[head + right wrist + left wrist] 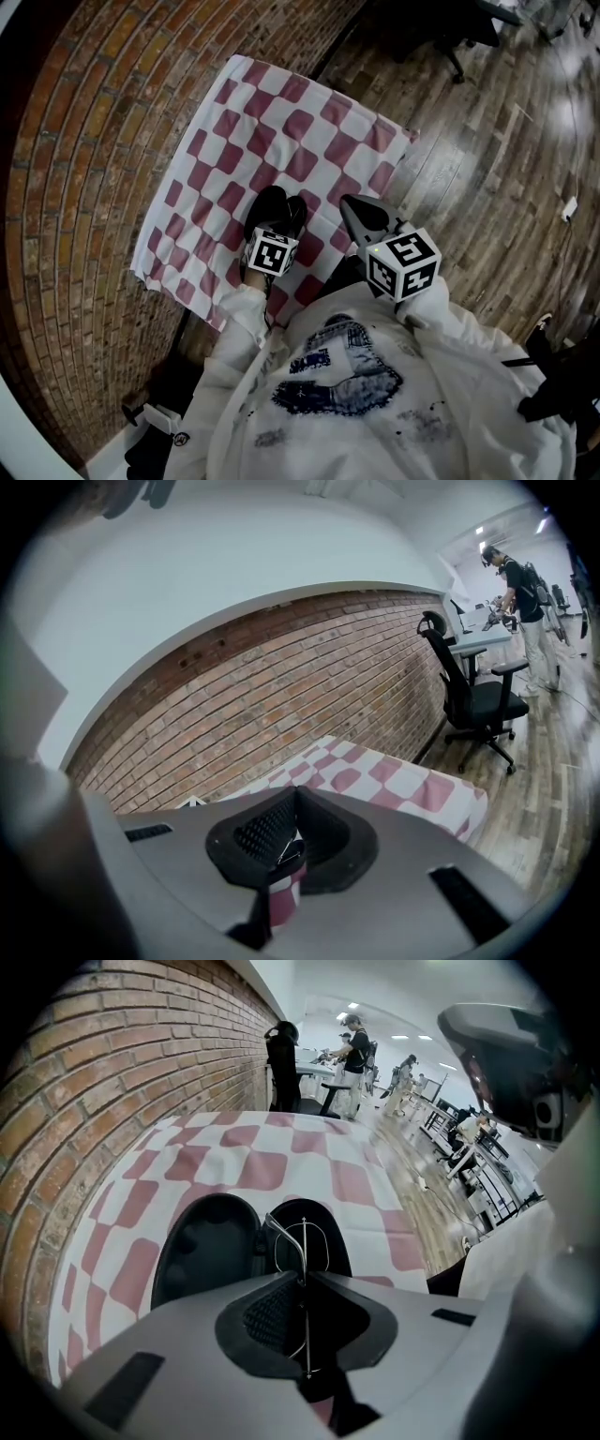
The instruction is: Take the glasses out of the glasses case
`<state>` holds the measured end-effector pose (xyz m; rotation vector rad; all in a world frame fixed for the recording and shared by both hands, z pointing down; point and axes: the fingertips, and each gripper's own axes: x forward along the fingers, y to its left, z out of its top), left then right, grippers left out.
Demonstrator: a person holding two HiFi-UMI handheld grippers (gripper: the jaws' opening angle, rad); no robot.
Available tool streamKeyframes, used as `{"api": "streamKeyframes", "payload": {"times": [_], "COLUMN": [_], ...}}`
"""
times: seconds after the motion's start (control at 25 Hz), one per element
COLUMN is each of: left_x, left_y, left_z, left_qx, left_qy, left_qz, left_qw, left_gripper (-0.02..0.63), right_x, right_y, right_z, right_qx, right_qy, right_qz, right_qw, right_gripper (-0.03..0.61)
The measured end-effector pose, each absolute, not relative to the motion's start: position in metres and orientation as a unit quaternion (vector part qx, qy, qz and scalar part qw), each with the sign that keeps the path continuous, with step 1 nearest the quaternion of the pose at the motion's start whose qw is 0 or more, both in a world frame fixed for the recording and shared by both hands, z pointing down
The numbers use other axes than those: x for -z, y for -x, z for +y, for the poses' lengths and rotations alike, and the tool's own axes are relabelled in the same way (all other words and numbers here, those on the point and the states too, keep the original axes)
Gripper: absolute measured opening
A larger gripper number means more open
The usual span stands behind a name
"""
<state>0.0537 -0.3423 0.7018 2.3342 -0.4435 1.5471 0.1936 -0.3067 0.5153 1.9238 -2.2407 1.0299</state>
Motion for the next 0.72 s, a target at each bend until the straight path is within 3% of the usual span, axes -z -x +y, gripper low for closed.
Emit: {"api": "streamKeyframes", "payload": {"times": [0.72], "left_x": [-0.612], "left_y": [-0.024], "left_z": [-0.328], "left_qx": [-0.45], "left_qy": [-0.848], "left_qz": [-0.243], "left_qw": [0.139], "left_gripper": [0.034], "right_x": [-0.48], "right_y": [-0.157], "right_z": [-0.258], "right_qx": [-0.295], "right_qy": [-0.614], "right_qz": [-0.732], "right_qw": [0.001], "right_gripper": [0.014]}}
